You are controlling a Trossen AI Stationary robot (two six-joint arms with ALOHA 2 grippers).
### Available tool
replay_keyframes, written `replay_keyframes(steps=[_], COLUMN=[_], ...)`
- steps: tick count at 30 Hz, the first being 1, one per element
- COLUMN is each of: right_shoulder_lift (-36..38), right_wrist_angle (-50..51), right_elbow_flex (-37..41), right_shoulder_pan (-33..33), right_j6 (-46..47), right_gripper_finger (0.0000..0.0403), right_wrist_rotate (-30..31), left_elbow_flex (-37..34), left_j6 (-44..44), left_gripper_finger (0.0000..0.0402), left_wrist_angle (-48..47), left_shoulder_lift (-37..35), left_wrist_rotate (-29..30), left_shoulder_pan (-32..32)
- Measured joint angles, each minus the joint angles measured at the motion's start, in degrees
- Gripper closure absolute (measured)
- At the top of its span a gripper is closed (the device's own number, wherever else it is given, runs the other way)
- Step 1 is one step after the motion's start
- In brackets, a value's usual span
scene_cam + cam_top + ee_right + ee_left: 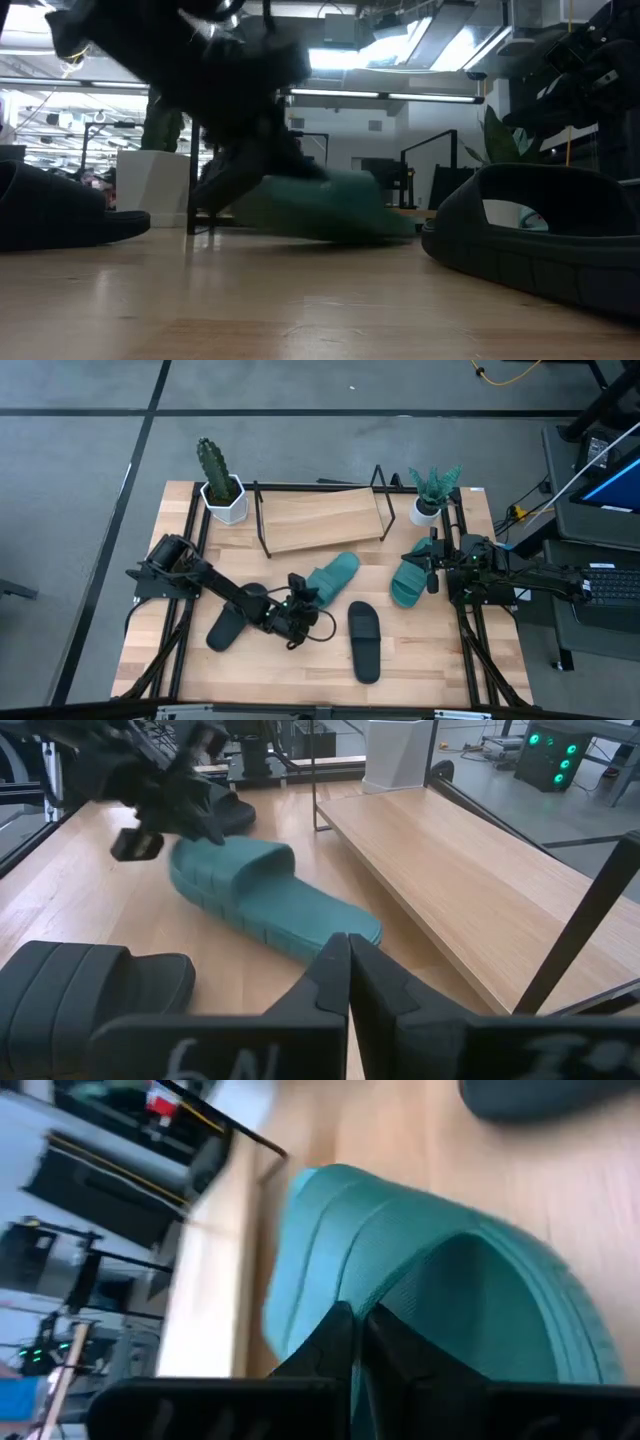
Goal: Pick and place slides into the shelf
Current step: Put the left green slide on the shelf
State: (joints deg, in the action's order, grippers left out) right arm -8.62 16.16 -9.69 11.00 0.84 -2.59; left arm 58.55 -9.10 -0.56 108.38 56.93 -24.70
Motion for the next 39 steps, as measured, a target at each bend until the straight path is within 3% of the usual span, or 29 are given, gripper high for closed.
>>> replay_keyframes(steps=[10,16,27,33,39], right_shoulder_lift=[0.0,0.0,0.0,0.0,0.0], right_wrist_angle=[0.03,0.05,0.04,0.04,0.01], right_elbow_flex=[0.0,0.0,0.0,0.0,0.0], right_shoulder_pan=[0.02,0.02,0.0,0.01,0.0], right_j6=[0.24,0.37,0.22,-0.17,-1.11], right_gripper_finger=[0.0397,0.0397,0.0397,0.0397,0.0397], right_wrist_rotate=[0.02,0.02,0.67,7.4,7.78], left_elbow_flex=[10.33,15.64,18.35,18.35,18.35], left_j6=[-3.31,-3.63,-4.77,-4.79,-5.26], left_gripper_finger=[0.0399,0.04,0.0401,0.0401,0.0401], left_wrist_angle=[-3.44,-6.95,-7.72,-6.48,-6.36], left_shoulder_lift=[0.0,0.0,-0.02,-0.02,-0.02], left_wrist_rotate=[11.36,18.75,18.65,12.89,8.02], left_shoulder_pan=[-2.76,-0.89,10.45,16.12,19.98])
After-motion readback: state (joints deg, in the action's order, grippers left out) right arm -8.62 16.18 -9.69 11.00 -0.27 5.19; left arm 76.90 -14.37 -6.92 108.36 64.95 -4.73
